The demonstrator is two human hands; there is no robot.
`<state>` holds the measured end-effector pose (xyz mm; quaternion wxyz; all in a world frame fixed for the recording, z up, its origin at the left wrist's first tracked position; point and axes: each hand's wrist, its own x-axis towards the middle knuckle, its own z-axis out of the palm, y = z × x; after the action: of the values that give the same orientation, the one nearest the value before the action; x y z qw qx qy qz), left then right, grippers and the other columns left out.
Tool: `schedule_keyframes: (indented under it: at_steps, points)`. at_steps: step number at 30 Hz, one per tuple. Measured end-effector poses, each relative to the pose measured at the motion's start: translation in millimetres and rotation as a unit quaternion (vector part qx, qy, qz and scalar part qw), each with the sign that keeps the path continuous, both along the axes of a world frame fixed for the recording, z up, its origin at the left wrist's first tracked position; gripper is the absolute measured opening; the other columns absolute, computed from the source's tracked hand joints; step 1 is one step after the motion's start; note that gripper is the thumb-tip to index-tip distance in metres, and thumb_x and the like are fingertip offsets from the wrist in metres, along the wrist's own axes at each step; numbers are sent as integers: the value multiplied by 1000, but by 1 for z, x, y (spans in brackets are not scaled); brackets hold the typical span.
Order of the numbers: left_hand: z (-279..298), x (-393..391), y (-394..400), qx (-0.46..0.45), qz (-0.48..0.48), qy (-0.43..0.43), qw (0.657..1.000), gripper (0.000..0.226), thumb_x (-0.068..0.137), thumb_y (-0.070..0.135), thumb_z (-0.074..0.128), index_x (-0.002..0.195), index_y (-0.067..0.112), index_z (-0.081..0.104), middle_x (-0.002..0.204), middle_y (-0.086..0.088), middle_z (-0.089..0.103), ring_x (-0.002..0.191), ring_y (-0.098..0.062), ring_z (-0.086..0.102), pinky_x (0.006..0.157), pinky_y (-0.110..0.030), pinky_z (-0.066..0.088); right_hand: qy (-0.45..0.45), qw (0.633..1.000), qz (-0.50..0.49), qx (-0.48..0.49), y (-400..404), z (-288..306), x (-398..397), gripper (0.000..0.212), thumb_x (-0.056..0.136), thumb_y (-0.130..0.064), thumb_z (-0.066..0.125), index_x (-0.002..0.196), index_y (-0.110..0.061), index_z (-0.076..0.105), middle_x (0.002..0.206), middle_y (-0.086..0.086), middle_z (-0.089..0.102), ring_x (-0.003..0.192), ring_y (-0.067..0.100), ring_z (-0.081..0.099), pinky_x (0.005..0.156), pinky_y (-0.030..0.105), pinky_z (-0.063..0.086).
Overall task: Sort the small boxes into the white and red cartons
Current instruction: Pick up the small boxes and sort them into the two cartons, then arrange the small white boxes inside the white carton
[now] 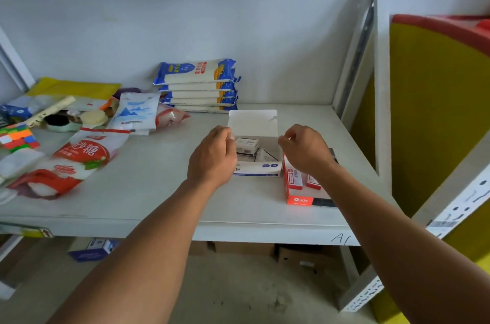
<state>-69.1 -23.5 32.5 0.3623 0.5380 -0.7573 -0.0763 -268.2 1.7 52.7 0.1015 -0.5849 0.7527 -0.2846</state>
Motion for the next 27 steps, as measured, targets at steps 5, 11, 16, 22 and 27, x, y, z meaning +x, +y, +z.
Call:
schedule_keyframes:
  at_steps: [5,11,16,22,27]
  points:
    - [-3,24,-4,-4,15,-10,1000,23,99,27,33,102,15,52,106,-3,58,89,-20,53,70,-31,37,-11,999,40,29,-10,1,26,34,88,-29,53,115,-11,62,112,10,59,91,27,62,82,44,55]
    - [-10,48,-8,12,44,-11,999,24,99,28,34,106,15,53,113,-3,59,98,-23,55,74,-30,37,-7,999,27,28,-6,-10,40,40,78,4,56,117,-6,61,118,11,59,103,31,59,86,36,51]
    - [-13,49,-8,20,46,3,999,23,99,26,34,104,14,53,112,-3,59,96,-22,55,73,-30,35,27,998,53,14,-2,-10,49,39,78,1,59,116,-5,61,127,10,53,104,30,57,76,26,43]
    - [-15,50,-7,33,51,-10,998,22,99,28,33,101,15,50,107,-3,58,84,-13,47,65,-26,34,42,997,68,21,0,-12,48,44,78,-5,64,121,-9,60,128,8,49,104,26,56,76,23,39]
    - [-17,52,-10,31,43,0,999,21,99,29,33,98,16,50,104,-1,58,88,-20,56,64,-28,40,34,997,65,-36,-5,-9,52,38,85,-23,62,121,-13,59,125,7,54,108,27,54,83,33,51]
